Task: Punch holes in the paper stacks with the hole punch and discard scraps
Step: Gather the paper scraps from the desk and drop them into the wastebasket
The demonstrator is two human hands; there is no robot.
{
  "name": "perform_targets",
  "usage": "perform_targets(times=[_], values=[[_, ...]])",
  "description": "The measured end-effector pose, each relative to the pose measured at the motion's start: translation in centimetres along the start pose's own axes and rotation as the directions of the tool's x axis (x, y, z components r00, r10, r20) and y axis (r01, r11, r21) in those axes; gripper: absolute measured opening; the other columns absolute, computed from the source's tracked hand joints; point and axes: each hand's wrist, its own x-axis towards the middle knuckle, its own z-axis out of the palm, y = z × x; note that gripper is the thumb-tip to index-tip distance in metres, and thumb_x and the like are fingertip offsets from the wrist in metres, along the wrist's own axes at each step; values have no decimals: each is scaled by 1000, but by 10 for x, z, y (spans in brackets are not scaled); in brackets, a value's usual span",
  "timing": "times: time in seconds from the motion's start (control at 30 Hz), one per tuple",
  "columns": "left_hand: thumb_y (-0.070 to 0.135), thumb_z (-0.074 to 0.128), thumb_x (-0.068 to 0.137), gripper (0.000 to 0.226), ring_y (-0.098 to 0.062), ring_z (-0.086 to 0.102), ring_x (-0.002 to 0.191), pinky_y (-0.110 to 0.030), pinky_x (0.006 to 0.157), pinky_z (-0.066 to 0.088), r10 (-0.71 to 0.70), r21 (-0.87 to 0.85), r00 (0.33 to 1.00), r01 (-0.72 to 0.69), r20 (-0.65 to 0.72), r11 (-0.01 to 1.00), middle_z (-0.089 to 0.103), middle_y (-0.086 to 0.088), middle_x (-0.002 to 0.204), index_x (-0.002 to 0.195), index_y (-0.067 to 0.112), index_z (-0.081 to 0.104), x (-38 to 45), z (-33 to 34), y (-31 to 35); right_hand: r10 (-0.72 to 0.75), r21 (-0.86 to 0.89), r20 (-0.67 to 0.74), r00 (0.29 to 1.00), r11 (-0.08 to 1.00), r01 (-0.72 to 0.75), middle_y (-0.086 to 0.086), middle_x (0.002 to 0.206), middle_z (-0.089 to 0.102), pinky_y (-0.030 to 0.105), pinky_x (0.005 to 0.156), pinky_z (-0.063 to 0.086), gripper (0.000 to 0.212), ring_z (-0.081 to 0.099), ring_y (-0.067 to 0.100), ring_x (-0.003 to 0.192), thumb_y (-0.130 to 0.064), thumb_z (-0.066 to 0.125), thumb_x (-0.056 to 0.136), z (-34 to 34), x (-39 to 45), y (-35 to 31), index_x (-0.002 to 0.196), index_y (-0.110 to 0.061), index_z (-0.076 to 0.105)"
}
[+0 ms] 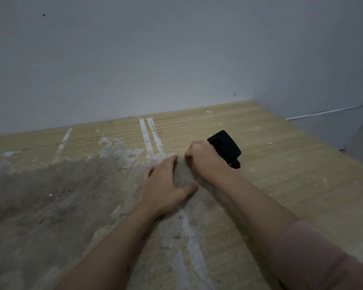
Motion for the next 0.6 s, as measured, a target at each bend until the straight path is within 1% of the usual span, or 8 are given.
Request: perform_targets(times=[0.13, 0.23, 0.3, 0.37, 0.43, 0.5, 0.53, 0.6], values=[[62, 55, 71, 87, -10, 38, 131, -37, 117, 13, 0, 7, 1000, 0, -8, 1000, 42, 7, 144, 143, 23, 26, 0, 0, 0, 1, 29, 15, 1000, 1000, -2, 15, 100, 64, 34, 77, 51, 24, 60, 29, 90, 2, 48, 85, -4, 2, -1, 95, -2, 71], [60, 57, 74, 85, -10, 37, 132, -38, 117, 13, -5, 20, 1000, 5, -7, 1000, 40, 6, 146, 143, 22, 25, -1, 1, 0, 14, 68, 50, 999, 998, -17, 9, 99, 61, 36, 78, 52, 16, 58, 26, 91, 0, 51, 83, -4, 6, 3, 87, -11, 61], [59, 57, 74, 85, -10, 37, 133, -39, 117, 14, -9, 32, 1000, 9, 0, 999, 40, 6, 146, 143, 22, 25, -1, 1, 1, 19, 103, 75, 997, 994, -27, 7, 98, 60, 39, 77, 53, 16, 58, 25, 89, -2, 51, 81, -4, 6, 5, 80, -18, 53], [59, 56, 76, 82, -9, 36, 133, -39, 117, 14, -4, 41, 1000, 4, -1, 999, 39, 7, 146, 143, 22, 26, 0, 0, 1, 2, 99, 107, 994, 995, -13, 6, 97, 59, 38, 77, 54, 16, 58, 25, 88, -4, 51, 81, -5, 5, 5, 78, -19, 51], [57, 54, 77, 75, -7, 38, 131, -37, 116, 14, 21, 29, 1000, -20, -15, 999, 42, 10, 144, 141, 25, 31, -1, -1, 1, -9, 146, 117, 993, 989, -8, 3, 92, 57, 30, 72, 51, 13, 57, 21, 86, -4, 52, 82, -10, 1, 6, 82, -17, 55], [52, 53, 78, 64, -7, 41, 127, -39, 115, 17, 48, 7, 998, -48, -28, 999, 47, 11, 139, 136, 28, 40, -2, -2, 1, 6, 270, 99, 995, 962, -33, -5, 84, 53, 17, 65, 43, 13, 54, 11, 78, -3, 52, 84, -16, -7, 9, 86, -14, 59], [48, 55, 80, 57, -7, 43, 125, -40, 114, 20, 61, 0, 998, -61, -32, 998, 50, 11, 136, 132, 29, 44, -3, -2, 1, 19, 326, 80, 997, 944, -45, -9, 81, 52, 16, 64, 40, 14, 52, 7, 74, -2, 52, 85, -19, -13, 10, 86, -15, 59], [39, 59, 82, 47, -7, 47, 120, -40, 111, 28, 83, -23, 996, -85, -45, 996, 56, 10, 129, 127, 27, 51, -3, -3, 2, 43, 384, 58, 997, 921, -62, -9, 81, 55, 18, 68, 42, 16, 54, 7, 77, -4, 55, 86, -21, -29, 13, 84, -18, 60]])
